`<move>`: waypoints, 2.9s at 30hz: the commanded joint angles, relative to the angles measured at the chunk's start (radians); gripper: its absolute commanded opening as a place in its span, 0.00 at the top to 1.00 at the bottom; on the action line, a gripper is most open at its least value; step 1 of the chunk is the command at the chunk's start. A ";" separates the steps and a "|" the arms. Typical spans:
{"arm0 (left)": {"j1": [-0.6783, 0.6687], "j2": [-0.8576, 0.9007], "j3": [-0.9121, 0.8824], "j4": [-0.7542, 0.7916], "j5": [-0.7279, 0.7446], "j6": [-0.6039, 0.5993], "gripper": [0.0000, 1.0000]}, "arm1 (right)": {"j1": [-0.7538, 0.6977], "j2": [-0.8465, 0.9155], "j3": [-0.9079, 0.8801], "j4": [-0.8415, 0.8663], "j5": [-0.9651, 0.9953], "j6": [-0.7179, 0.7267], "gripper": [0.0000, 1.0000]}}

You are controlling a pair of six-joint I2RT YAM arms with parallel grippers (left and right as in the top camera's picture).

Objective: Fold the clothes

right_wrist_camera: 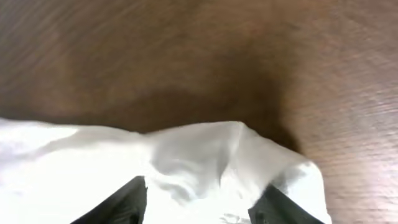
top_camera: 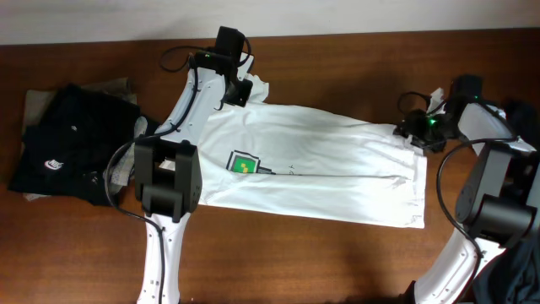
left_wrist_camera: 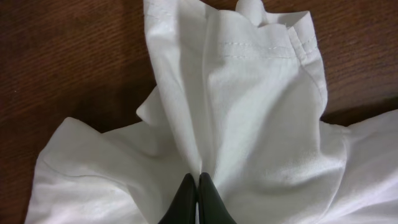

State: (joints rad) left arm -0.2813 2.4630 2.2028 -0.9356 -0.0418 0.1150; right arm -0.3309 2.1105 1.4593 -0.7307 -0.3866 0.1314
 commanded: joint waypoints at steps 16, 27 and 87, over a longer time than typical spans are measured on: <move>-0.004 -0.036 0.011 -0.005 -0.011 -0.008 1.00 | -0.052 0.033 0.085 -0.143 -0.154 -0.142 0.96; -0.004 -0.037 0.011 -0.005 -0.011 -0.008 1.00 | 0.018 0.039 0.041 -0.138 -0.021 -0.089 0.79; 0.014 -0.196 0.011 -0.314 -0.164 -0.010 1.00 | -0.097 -0.083 0.157 -0.346 -0.003 -0.075 0.96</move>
State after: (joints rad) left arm -0.2802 2.3123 2.2044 -1.2213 -0.1673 0.1116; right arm -0.4168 2.0541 1.5990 -1.0565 -0.3866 0.0692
